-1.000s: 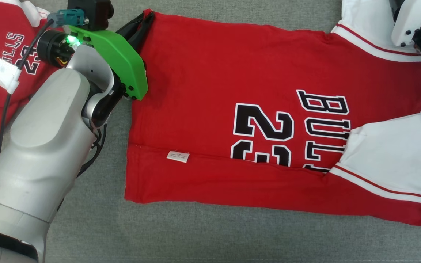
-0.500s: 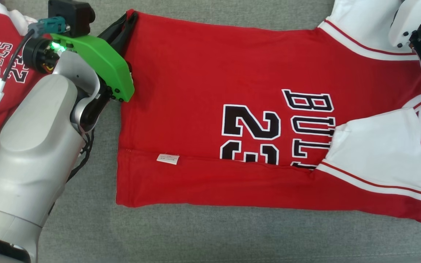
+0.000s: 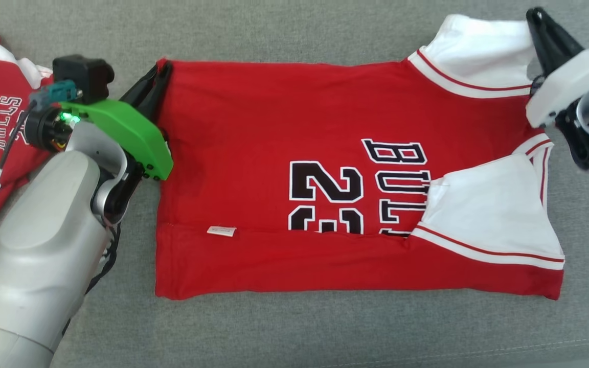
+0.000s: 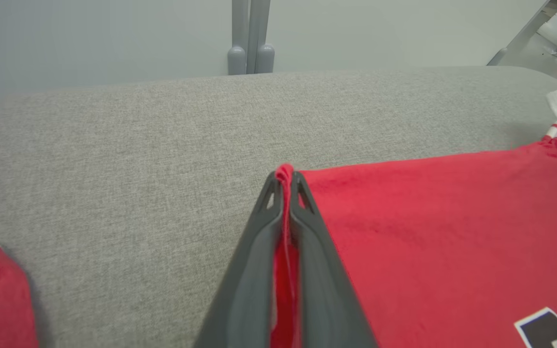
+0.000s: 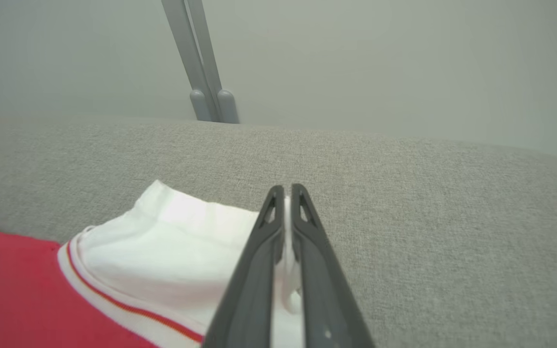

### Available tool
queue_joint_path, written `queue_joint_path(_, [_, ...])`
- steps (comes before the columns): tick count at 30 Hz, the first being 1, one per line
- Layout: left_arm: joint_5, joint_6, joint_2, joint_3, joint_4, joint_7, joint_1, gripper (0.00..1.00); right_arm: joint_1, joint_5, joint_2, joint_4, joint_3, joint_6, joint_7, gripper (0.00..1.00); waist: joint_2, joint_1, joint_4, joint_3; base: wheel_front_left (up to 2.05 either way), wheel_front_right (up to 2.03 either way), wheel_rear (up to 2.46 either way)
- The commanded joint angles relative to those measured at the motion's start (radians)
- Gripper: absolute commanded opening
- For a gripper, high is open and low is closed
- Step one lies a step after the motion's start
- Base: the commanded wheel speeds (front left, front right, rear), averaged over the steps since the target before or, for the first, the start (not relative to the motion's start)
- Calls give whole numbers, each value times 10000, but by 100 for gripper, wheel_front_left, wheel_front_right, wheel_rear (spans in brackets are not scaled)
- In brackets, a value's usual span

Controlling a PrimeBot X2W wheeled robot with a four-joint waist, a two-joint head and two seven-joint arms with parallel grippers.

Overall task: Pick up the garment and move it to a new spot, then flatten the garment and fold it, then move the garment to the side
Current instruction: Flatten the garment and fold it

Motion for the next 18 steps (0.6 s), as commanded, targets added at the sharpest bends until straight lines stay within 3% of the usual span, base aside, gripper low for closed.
queue_joint_path(1, [-106, 88, 129, 34, 15, -109, 249, 0, 398, -5, -192, -340, -225, -18, -81, 0, 0, 0, -217, -350, 0, 0, 0])
queue_joint_path(9, [-166, 210, 302, 32, -246, -716, 1210, 0, 3160, -998, -216, -2775, -2315, -18, -73, 0, 0, 0, -445, -987, 0, 0, 0])
queue_joint_path(18, [-40, 426, 326, -102, -708, -1307, 2078, 0, 5652, -1770, 281, -4188, -4110, -18, -75, 0, 0, 0, -361, -1358, 0, 0, 0])
